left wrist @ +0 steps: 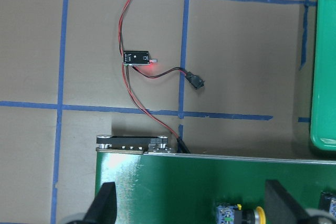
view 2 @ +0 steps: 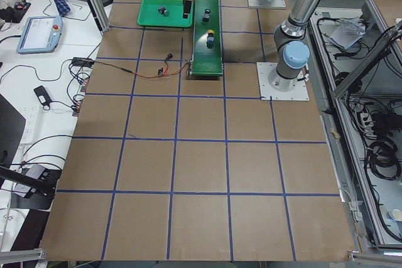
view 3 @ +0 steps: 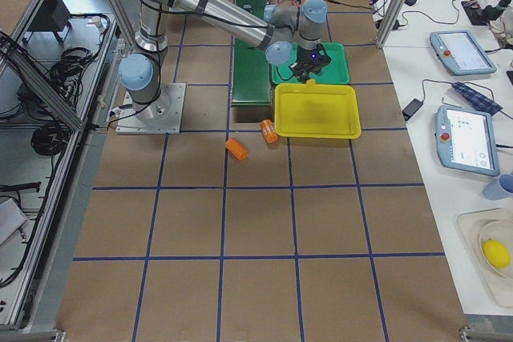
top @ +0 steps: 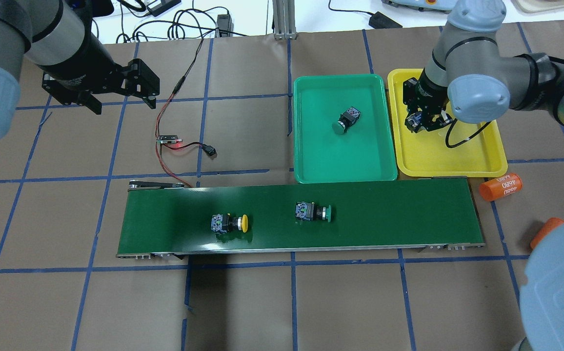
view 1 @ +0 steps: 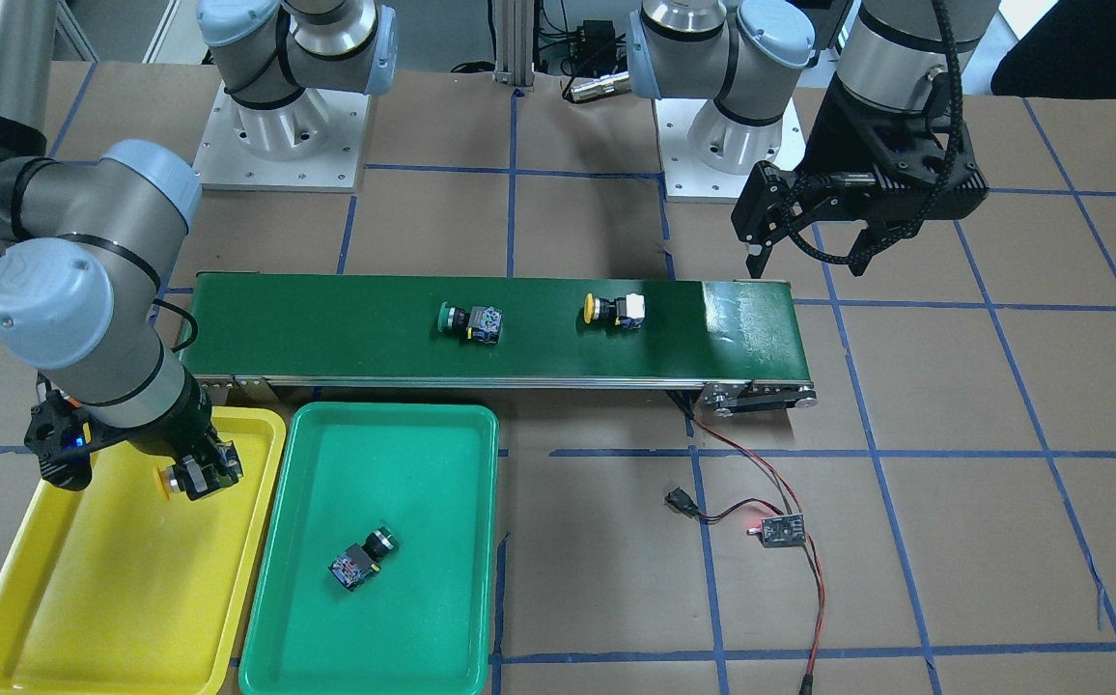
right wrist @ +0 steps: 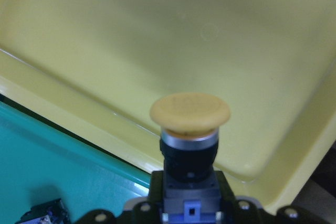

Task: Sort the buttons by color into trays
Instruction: 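Carry the yellow button into the yellow tray and open the right gripper, then return the right gripper to the belt end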

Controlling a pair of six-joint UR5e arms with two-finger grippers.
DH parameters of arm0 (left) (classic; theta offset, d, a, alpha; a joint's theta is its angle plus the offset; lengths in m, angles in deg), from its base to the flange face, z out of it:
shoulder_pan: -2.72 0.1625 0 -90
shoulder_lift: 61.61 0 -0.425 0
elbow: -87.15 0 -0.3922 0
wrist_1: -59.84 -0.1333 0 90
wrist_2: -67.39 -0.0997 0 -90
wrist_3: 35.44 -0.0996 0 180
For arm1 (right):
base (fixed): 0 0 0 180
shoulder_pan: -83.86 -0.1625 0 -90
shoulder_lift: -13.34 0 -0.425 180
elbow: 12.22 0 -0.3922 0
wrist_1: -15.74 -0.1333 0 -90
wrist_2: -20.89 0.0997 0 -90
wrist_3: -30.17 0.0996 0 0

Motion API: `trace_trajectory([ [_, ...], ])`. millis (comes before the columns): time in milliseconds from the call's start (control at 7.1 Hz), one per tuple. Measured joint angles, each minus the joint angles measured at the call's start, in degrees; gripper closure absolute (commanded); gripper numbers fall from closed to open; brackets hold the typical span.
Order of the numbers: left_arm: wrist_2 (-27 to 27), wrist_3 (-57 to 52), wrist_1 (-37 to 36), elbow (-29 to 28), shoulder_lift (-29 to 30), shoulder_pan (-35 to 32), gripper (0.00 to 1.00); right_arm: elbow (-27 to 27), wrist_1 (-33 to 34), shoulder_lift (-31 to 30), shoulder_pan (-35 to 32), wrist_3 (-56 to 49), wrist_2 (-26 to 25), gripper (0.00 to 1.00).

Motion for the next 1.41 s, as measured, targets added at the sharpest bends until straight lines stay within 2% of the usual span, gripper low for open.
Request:
trace_trajectory([
  [423,-0.1,-0.2,0.0,0.0,0.0,0.1,0.00,0.3,-0.7,0.7,0.1,-0.1,-0.2,0.00],
  [704,-0.1,-0.2,-0.2,0.0,0.1,0.4,0.00,0.0,-3.4,-1.0,-0.1,0.8,-0.5,0.00],
  [1127,0.0,-0.2,-0.2,0.0,0.1,0.6,0.00,-4.1,-14.7,-10.0,-2.9,7.9,0.1,0.00],
  [1409,0.1,-0.2,-0.2,0.0,0.1,0.6,0.00,-8.8,-17.4,-16.1,-6.4,16.4,0.2,0.00],
])
